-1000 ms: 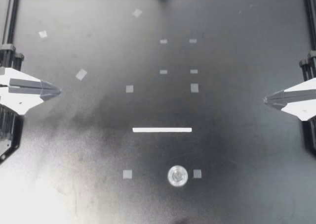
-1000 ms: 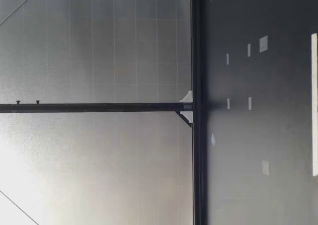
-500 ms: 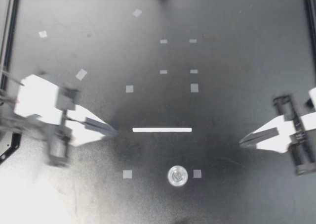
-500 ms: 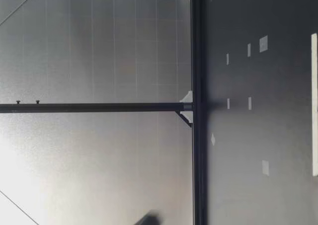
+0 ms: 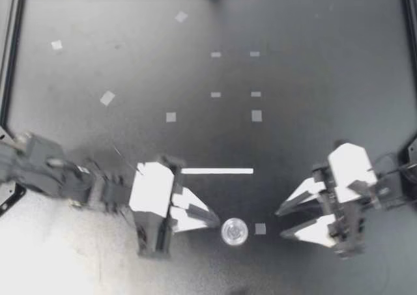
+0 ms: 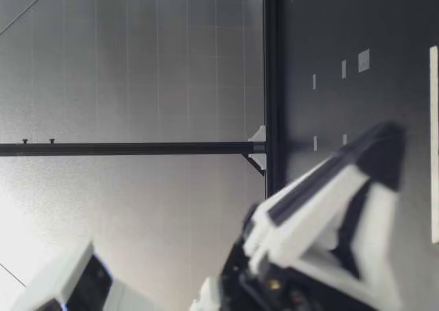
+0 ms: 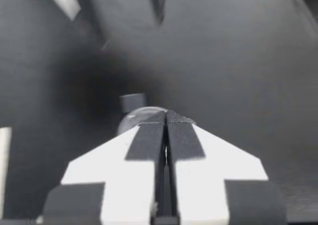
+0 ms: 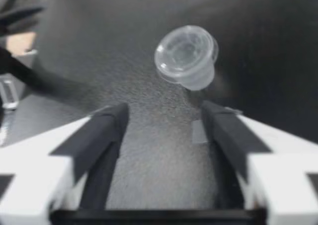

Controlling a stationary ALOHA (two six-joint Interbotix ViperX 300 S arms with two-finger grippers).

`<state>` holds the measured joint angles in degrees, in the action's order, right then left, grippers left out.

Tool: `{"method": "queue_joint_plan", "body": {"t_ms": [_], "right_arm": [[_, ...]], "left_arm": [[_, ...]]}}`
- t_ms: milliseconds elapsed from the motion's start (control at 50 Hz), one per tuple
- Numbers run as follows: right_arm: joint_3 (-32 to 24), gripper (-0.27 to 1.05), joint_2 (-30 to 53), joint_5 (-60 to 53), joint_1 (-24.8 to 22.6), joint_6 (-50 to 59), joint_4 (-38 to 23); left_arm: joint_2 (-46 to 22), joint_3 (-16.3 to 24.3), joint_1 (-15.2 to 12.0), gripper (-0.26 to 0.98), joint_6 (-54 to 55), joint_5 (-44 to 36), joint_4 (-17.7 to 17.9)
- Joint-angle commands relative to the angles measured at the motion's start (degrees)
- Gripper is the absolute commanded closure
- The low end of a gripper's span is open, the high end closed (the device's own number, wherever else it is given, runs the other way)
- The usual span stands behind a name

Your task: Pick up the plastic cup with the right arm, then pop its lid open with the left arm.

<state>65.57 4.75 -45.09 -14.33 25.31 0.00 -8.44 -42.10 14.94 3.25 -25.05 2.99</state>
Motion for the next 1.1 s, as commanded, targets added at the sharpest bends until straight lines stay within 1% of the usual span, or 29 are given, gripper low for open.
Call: {"method": "queue_joint_plan", "body": {"t_ms": [0,100,340,740,1080], "right_arm": [[-3.1,0.13,3.3,-0.7,-0.5,0.4,-0.1],[-4.4,0.13,6.1,-1.2,-0.6,0.5,0.0],[-5.4,0.13,7.2,-1.3,-0.6,0.4,0.3],[-7.7,0.13,10.6,-1.0,-0.6,0.0,0.2],[-8.5,0.13,10.9,-1.0,-0.6,-0.5,0.3]], "left_arm": [[-0.1,2.0,0.8,0.72,0.4,0.8,-0.1],[-1.6,3.1,1.3,0.72,0.8,1.5,-0.1],[-4.3,4.4,1.4,0.72,0.9,2.3,0.1],[-5.6,4.8,1.4,0.72,0.4,2.3,0.3],[-6.8,4.8,0.0,0.72,-0.3,1.9,0.3]]}}
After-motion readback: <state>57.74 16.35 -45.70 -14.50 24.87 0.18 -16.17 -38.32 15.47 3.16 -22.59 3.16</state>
